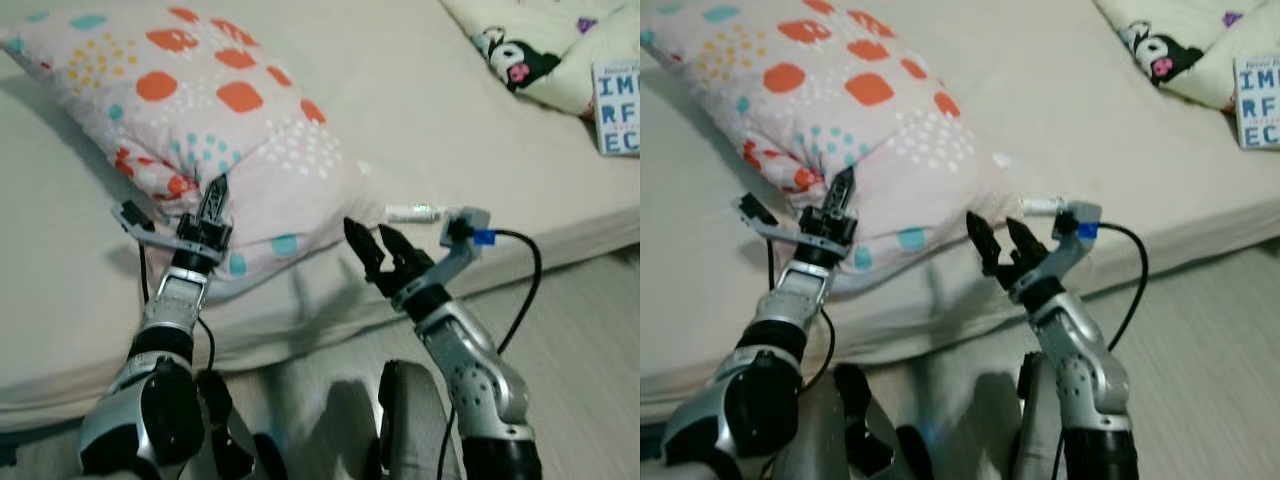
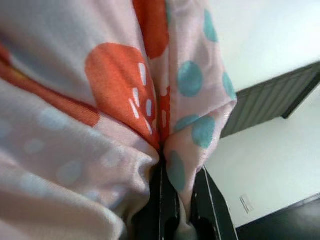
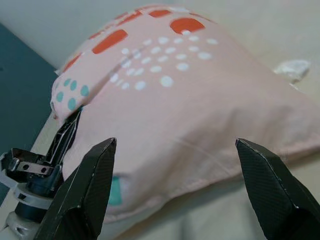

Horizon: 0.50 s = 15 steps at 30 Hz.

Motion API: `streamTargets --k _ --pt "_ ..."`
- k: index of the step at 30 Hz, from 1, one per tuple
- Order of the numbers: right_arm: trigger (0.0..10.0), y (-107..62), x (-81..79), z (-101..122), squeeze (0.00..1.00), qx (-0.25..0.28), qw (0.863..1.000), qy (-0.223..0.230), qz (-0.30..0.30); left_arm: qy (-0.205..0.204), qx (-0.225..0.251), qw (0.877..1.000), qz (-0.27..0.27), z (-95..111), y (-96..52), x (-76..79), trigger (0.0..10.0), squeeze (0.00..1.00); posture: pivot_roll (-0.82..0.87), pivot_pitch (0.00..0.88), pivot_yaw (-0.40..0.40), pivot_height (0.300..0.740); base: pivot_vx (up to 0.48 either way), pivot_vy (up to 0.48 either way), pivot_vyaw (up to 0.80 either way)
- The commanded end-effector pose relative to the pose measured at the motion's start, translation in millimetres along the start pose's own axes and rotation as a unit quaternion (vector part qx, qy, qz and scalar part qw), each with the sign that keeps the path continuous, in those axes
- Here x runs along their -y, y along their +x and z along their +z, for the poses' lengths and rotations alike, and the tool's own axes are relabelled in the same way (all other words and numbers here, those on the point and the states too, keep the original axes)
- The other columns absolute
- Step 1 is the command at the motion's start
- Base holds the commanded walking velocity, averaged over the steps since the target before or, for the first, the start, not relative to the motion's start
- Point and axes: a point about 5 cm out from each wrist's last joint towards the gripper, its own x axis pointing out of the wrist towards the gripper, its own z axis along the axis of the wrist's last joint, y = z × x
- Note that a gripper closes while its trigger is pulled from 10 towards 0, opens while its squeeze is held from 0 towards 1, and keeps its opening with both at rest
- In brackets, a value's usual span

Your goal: Clean up the room

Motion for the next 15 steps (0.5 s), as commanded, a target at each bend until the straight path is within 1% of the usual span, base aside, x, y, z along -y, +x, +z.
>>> streamTargets --k 1,3,4,5,7,8,9,10,11,12,15 --pt "10.0 1.2 4.6 -2 0.0 0.003 1.0 -0.004 -0.003 -0.002 -0.018 1.0 -0.02 -10 -1.8 3.6 0.0 0.0 -0.2 0.18 0.037 0.461 0.0 0.0 0.0" --pt "10.0 2.8 5.5 1 0.0 0.011 1.0 0.002 0.002 0.005 -0.019 1.0 -0.017 -10 -2.9 3.2 0.0 0.0 -0.2 0.166 0.039 0.461 0.0 0.0 0.0" --pt "10.0 5.1 8.4 1 0.0 0.012 1.0 -0.007 -0.002 0.018 -0.022 1.0 -0.012 -10 -4.0 2.9 0.0 0.0 -0.2 0.156 0.039 0.466 0.0 0.0 0.0" --pt "10.0 5.1 8.4 1 0.0 0.012 1.0 -0.007 -0.002 0.018 -0.022 1.0 -0.012 -10 -4.0 2.9 0.0 0.0 -0.2 0.156 0.039 0.466 0.0 0.0 0.0" --pt "10.0 7.6 11.0 1 0.0 0.013 1.0 -0.011 -0.001 0.041 -0.029 0.999 0.002 -11 -4.1 2.4 0.0 0.0 -0.19 0.146 0.041 0.476 0.0 0.0 0.0" --pt "10.0 8.7 11.9 1 0.0 0.014 1.0 -0.012 -0.001 0.061 -0.038 0.997 0.008 -12 -2.8 2.9 0.0 0.0 -0.19 0.137 0.04 0.481 0.0 0.0 0.0" --pt "10.0 8.7 11.9 1 0.0 0.014 1.0 -0.012 -0.001 0.061 -0.038 0.997 0.008 -12 -2.8 2.9 0.0 0.0 -0.19 0.137 0.04 0.481 0.0 0.0 0.0" --pt "10.0 10.5 13.4 1 0.0 0.016 1.0 -0.013 -0.002 0.089 -0.052 0.995 0.013 -14 0.2 4.6 0.0 0.0 -0.19 0.13 0.042 0.491 0.0 0.0 0.0" --pt "10.0 10.5 13.4 1 0.0 0.016 1.0 -0.013 -0.002 0.089 -0.052 0.995 0.013 -14 0.2 4.6 0.0 0.0 -0.19 0.13 0.042 0.491 0.0 0.0 0.0" --pt "10.0 11.4 14.3 1 0.0 0.017 1.0 -0.014 -0.003 0.099 -0.057 0.993 0.015 -15 1.4 5.4 0.0 0.0 -0.19 0.13 0.042 0.495 0.0 0.0 0.0" --pt "10.0 12.8 15.6 1 0.0 0.021 1.0 -0.016 -0.003 0.18 -0.084 0.979 0.04 -14 11.0 7.7 0.0 0.0 -0.19 0.116 0.045 0.51 0.0 0.0 0.0"
